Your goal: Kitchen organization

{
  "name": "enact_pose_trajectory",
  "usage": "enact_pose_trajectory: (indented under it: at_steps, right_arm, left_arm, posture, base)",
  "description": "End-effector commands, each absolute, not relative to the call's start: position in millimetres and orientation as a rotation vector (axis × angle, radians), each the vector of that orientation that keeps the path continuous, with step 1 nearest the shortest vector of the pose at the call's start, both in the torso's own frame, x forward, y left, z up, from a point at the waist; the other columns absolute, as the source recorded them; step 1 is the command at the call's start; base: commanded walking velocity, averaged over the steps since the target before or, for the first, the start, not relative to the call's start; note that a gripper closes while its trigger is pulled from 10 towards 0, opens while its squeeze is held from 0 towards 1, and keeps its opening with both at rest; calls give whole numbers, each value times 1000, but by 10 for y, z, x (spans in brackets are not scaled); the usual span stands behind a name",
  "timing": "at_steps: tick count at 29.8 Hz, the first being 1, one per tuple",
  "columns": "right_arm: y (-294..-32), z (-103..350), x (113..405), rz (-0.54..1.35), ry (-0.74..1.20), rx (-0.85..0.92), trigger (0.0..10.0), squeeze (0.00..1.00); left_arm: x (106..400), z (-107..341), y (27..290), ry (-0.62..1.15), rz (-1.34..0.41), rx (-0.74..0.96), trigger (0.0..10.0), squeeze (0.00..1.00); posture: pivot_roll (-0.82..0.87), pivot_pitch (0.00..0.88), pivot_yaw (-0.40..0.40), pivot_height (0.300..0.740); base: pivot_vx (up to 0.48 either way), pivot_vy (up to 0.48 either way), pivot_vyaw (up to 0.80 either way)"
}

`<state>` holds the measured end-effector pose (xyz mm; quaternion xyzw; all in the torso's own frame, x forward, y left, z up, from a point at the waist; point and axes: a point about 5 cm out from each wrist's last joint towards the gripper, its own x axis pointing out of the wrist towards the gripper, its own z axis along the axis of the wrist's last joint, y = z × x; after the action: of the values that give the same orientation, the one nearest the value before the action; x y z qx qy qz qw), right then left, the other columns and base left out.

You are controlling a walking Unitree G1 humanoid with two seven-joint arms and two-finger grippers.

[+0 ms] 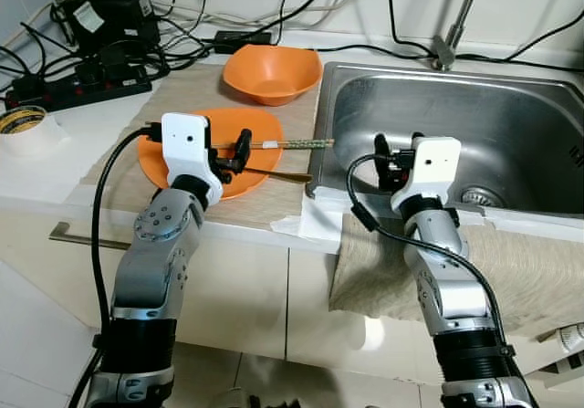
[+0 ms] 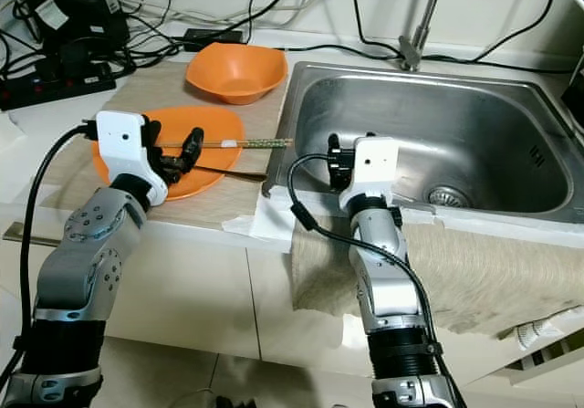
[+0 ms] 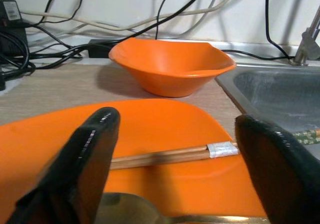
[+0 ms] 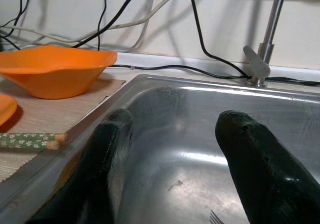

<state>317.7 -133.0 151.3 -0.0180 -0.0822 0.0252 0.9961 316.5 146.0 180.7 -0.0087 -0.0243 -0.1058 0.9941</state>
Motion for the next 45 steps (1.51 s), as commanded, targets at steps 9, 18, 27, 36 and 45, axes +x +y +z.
enact_pose_trajectory:
  at_steps: [9, 18, 27, 36, 45]
  right_arm:
    - [-1288, 1500, 3203, 65, -147, -38, 10000, 0]
    - [-1323, 1476, 3219, 61, -139, -49, 10000, 0]
    - [-1329, 1495, 3247, 57, -148, -56, 10000, 0]
    - [-1360, 1451, 3260, 50, -141, -66, 10000, 0]
    - [-1360, 1395, 3274, 47, -125, -70, 10000, 0]
  left_arm:
    - [3134, 1892, 1461, -76, -238, 10, 10000, 1000]
    - [3039, 1984, 1404, -135, -283, 126, 10000, 0]
    - [3046, 1933, 1414, -107, -255, 50, 10000, 0]
    - [2921, 2116, 1342, -249, -401, 338, 10000, 0]
    - [2703, 1927, 1183, -127, -748, 531, 10000, 0]
  posture:
    - [27, 0, -6, 732]
    - [29, 0, -2, 732]
    - [32, 0, -3, 732]
    - [37, 0, 6, 732]
    - [48, 0, 3, 732]
  base:
    - [0, 0, 0]
    - [0, 0, 0]
    - [0, 0, 0]
    - [0, 0, 0]
    - [0, 0, 0]
